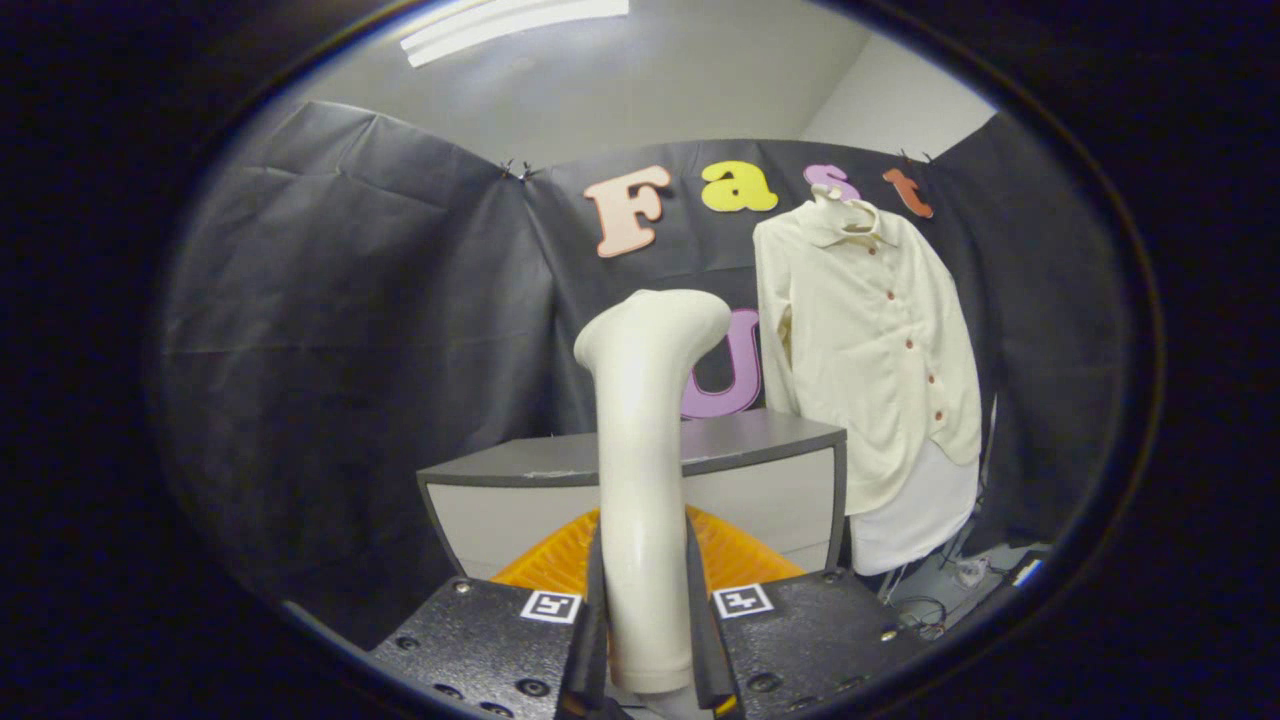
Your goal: Iron the clothes twice with a garment steamer, once on the left side and once on the right side.
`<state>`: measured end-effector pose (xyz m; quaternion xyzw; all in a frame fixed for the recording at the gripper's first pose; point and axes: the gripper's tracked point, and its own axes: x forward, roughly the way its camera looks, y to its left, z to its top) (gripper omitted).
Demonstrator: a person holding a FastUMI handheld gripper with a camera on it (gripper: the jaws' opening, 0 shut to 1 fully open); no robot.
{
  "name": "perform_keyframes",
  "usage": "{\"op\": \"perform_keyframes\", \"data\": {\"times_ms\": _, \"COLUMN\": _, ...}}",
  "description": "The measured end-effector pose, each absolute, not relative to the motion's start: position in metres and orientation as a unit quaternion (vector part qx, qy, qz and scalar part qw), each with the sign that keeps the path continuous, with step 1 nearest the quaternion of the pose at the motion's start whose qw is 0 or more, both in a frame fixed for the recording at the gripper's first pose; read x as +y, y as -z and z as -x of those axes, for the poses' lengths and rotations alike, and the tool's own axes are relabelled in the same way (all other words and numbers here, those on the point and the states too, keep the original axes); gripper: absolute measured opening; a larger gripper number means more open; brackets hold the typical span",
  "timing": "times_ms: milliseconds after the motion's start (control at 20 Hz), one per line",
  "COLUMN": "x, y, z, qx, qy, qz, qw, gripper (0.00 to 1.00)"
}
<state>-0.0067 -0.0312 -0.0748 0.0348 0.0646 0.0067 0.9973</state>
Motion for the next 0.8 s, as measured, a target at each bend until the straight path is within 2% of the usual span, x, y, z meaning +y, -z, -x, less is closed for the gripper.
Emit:
{"op": "perform_keyframes", "data": {"times_ms": 200, "x": -0.025, "y": 0.069, "z": 0.025, "qx": 0.038, "qy": 0.029, "qz": -0.03, "qw": 0.998, "gripper": 0.34}}
{"op": "perform_keyframes", "data": {"times_ms": 800, "x": -0.016, "y": 0.038, "z": 0.074, "qx": 0.009, "qy": 0.028, "qz": -0.027, "qw": 0.999, "gripper": 0.33}}
